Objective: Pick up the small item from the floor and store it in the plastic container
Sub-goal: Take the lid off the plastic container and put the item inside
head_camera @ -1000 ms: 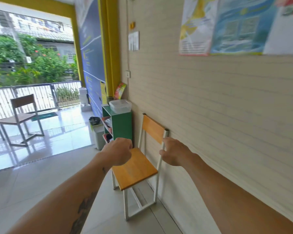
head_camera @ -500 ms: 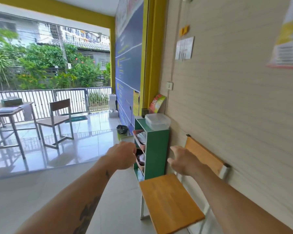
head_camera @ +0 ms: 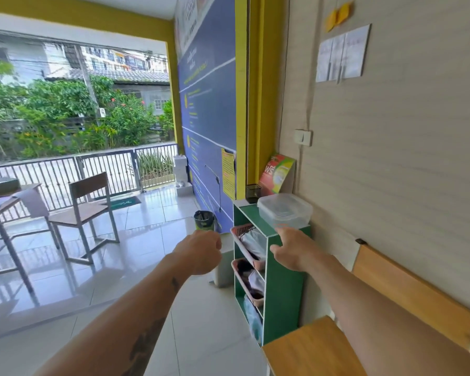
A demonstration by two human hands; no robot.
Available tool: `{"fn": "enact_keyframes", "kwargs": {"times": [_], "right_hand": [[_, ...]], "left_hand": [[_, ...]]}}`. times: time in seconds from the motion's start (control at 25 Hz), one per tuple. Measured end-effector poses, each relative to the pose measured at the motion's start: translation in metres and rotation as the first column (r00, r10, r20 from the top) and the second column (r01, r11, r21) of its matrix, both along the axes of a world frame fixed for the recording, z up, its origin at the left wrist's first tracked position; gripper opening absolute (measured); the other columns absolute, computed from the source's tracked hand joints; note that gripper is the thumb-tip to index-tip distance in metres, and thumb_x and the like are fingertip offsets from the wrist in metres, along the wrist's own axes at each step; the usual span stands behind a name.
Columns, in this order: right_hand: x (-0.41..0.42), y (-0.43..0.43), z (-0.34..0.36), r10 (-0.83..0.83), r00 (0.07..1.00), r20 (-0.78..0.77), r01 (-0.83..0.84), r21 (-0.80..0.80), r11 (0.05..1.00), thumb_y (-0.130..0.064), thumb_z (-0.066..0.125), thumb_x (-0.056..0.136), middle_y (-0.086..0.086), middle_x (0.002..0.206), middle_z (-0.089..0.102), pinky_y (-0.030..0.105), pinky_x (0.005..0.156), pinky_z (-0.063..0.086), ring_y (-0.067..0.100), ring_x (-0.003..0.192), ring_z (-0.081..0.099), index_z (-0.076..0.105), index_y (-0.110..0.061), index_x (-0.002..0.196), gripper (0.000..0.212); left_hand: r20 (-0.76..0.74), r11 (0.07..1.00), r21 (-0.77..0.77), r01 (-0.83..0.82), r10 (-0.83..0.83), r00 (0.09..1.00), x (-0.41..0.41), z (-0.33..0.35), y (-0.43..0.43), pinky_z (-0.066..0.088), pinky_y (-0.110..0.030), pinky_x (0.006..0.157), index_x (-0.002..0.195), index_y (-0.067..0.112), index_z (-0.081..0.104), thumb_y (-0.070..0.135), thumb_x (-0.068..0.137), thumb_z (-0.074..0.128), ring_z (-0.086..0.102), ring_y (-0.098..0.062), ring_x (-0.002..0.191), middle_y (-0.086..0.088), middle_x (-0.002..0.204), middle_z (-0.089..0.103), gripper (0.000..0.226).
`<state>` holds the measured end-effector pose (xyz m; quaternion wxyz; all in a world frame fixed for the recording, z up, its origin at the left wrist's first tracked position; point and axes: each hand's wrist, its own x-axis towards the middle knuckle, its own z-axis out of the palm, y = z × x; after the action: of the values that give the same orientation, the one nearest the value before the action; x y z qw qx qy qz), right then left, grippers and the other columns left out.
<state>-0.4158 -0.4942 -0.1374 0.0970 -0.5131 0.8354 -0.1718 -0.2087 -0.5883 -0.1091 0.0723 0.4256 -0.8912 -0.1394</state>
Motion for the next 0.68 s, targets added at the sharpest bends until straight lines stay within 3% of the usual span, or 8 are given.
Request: {"fn": "enact_keyframes", "kwargs": {"times": [0.36, 0.52, 0.68], "right_hand": [[-0.079, -0.201, -0.001, -0.013, 0.999, -0.029, 0.014, 0.045, 0.999, -0.033, 0.044, 0.096, 0.008, 0.16, 0.029, 0.04, 0.114, 0.03, 0.026, 0.144, 0.031, 0.025, -0.013, 0.154, 0.064], [-0.104, -0.269, -0.018, -0.096, 0.995, -0.008, 0.097, 0.051, 0.994, -0.032, 0.043, 0.095, 0.007, 0.161, 0.028, 0.04, 0.115, 0.029, 0.026, 0.144, 0.031, 0.024, -0.014, 0.154, 0.065], [-0.123, -0.327, -0.033, -0.211, 0.977, 0.01, 0.21, 0.061, 0.976, -0.032, 0.043, 0.095, 0.009, 0.16, 0.029, 0.04, 0.115, 0.029, 0.026, 0.144, 0.031, 0.025, -0.012, 0.154, 0.065]], "left_hand": [[-0.074, 0.994, 0.105, 0.042, -0.035, 0.997, -0.086, -0.018, -0.202, 0.05, -0.036, 0.082, 0.113, 0.021, 0.059, 0.008, 0.08, 0.04, 0.057, -0.029, 0.097, -0.007, 0.111, 0.056, 0.04], [-0.099, 0.985, 0.1, 0.144, -0.134, 0.986, -0.124, -0.033, -0.284, 0.05, -0.037, 0.074, 0.1, 0.019, 0.059, 0.009, 0.081, 0.042, 0.056, -0.028, 0.087, -0.004, 0.095, 0.054, 0.027], [-0.122, 0.958, 0.095, 0.271, -0.258, 0.958, -0.166, -0.051, -0.36, 0.052, -0.038, 0.072, 0.094, 0.021, 0.062, 0.009, 0.077, 0.041, 0.059, -0.027, 0.086, -0.005, 0.098, 0.061, 0.029]]}}
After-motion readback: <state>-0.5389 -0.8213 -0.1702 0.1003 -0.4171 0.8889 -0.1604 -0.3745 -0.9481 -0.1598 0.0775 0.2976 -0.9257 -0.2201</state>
